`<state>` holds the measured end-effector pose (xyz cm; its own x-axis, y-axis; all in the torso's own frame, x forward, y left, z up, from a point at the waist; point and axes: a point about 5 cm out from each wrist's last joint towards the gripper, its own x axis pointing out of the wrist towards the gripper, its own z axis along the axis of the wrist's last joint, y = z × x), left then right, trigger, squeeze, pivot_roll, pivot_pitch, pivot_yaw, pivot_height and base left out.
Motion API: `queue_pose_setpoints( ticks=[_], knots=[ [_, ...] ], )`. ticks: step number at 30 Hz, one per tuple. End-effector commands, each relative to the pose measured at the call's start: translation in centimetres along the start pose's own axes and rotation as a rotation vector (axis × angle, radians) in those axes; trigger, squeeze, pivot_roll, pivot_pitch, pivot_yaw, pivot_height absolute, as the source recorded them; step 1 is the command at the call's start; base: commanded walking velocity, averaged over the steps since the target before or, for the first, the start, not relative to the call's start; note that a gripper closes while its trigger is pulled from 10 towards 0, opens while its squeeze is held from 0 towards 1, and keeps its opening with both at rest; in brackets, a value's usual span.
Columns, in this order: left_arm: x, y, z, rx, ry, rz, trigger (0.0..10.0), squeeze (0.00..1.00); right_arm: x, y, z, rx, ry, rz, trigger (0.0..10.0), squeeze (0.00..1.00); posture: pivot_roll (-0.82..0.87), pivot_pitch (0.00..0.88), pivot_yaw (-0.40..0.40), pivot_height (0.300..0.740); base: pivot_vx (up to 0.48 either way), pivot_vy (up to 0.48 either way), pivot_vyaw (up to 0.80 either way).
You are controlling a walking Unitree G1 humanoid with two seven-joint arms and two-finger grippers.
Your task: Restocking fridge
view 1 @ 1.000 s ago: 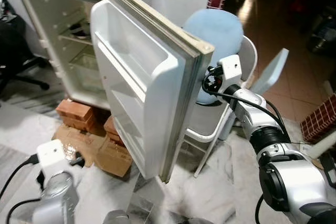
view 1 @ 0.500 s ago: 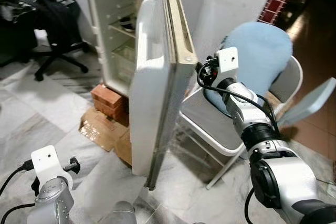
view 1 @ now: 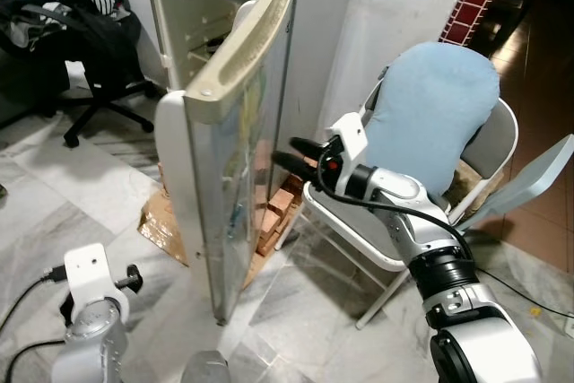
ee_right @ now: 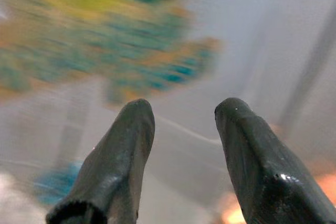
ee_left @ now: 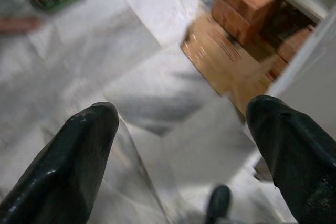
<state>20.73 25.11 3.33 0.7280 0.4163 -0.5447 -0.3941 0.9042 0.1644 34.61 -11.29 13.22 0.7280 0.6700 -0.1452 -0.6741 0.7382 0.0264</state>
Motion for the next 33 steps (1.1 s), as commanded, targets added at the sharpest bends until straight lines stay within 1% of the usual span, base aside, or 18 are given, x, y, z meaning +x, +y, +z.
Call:
queue_pose_setpoints(
  ticks=[1,5,7,10,12,15,16,17,19,20,21,22,24,26,27,29,31,33],
  knots=[
    [0.3,-1.3,1.6,0.058,-0.088,-0.066,10.0,0.0,-0.6,-1.8,-0.6,-0.062,0.058,-0.142,10.0,0.0,0.14,0.0,-0.08,0.74,0.0,0.0,0.0],
    [0.8,-3.2,3.3,0.135,-0.167,-0.187,10.0,0.0,-1.6,-3.6,-1.2,-0.047,0.062,-0.313,10.0,0.0,0.13,0.0,-0.091,0.74,0.0,0.0,0.0],
    [1.8,-4.9,4.6,0.193,-0.197,-0.295,10.0,0.0,-2.1,-3.9,-1.1,-0.032,0.029,-0.372,10.0,0.0,0.12,0.0,-0.093,0.74,0.0,0.0,0.0],
    [3.1,-6.0,5.9,0.272,-0.214,-0.349,10.0,0.0,-2.0,-3.3,-1.0,-0.01,0.005,-0.35,10.0,0.0,0.1,0.0,-0.088,0.74,0.0,0.0,0.0],
    [3.8,-6.0,7.1,0.302,-0.249,-0.333,10.0,0.0,-1.9,-2.9,-1.2,-0.02,0.006,-0.33,10.0,0.0,0.09,0.0,-0.082,0.74,0.0,0.0,0.0],
    [4.6,-4.6,8.7,0.264,-0.284,-0.218,10.0,0.0,-1.9,-2.7,-1.3,-0.024,0.003,-0.32,10.0,0.0,0.08,0.0,-0.078,0.74,0.0,0.0,0.0],
    [5.1,-3.3,9.7,0.234,-0.306,-0.139,10.0,0.0,-2.1,-2.6,-1.4,-0.027,0.002,-0.323,10.0,0.0,0.08,0.0,-0.075,0.74,0.0,0.0,0.0],
    [5.1,-3.3,9.7,0.234,-0.306,-0.139,10.0,0.0,-2.1,-2.6,-1.4,-0.027,0.002,-0.323,10.0,0.0,0.08,0.0,-0.075,0.74,0.0,0.0,0.0],
    [5.5,2.0,12.1,0.108,-0.389,0.158,10.0,0.0,-2.6,-2.8,-2.1,-0.018,0.019,-0.339,10.0,0.0,0.08,0.0,-0.076,0.74,0.0,0.0,0.0],
    [5.5,2.0,12.1,0.108,-0.389,0.158,10.0,0.0,-2.6,-2.8,-2.1,-0.018,0.019,-0.339,10.0,0.0,0.08,0.0,-0.076,0.74,0.0,0.0,0.0],
    [5.4,2.9,12.4,0.086,-0.402,0.202,10.0,0.0,-2.7,-2.8,-2.2,-0.019,0.026,-0.343,10.0,0.0,0.08,0.0,-0.077,0.74,0.0,0.0,0.0],
    [5.1,5.0,12.5,0.061,-0.424,0.305,10.0,0.0,-2.8,-2.7,-2.6,-0.016,0.035,-0.338,10.0,0.0,0.09,0.0,-0.077,0.74,0.0,0.0,0.0],
    [4.9,6.2,12.2,0.062,-0.438,0.377,10.0,0.0,-2.9,-2.5,-2.8,-0.017,0.041,-0.332,10.0,0.0,0.09,0.0,-0.079,0.74,0.0,0.0,0.0],
    [4.3,7.7,11.4,0.058,-0.449,0.463,10.0,0.0,-3.0,-2.4,-3.1,-0.017,0.048,-0.326,10.0,0.0,0.1,0.0,-0.084,0.74,0.0,0.0,0.0],
    [3.4,8.8,10.3,0.07,-0.456,0.549,10.0,0.0,-3.1,-2.4,-3.5,-0.019,0.061,-0.323,10.0,0.0,0.11,0.0,-0.088,0.74,0.0,0.0,0.0],
    [2.6,9.0,9.2,0.068,-0.46,0.582,10.0,0.0,-3.1,-2.4,-3.7,-0.019,0.068,-0.321,10.0,0.0,0.12,0.0,-0.093,0.74,0.0,0.0,0.0],
    [1.7,8.2,8.5,0.091,-0.481,0.565,10.0,0.0,-3.0,-2.5,-3.9,-0.022,0.075,-0.319,10.0,0.0,0.12,0.0,-0.097,0.74,0.0,0.0,0.0],
    [0.8,4.8,7.9,0.117,-0.54,0.383,10.0,0.0,-3.0,-2.5,-4.0,-0.044,0.087,-0.311,10.0,0.0,0.13,0.0,-0.103,0.74,0.0,0.0,0.0]
  ],
)
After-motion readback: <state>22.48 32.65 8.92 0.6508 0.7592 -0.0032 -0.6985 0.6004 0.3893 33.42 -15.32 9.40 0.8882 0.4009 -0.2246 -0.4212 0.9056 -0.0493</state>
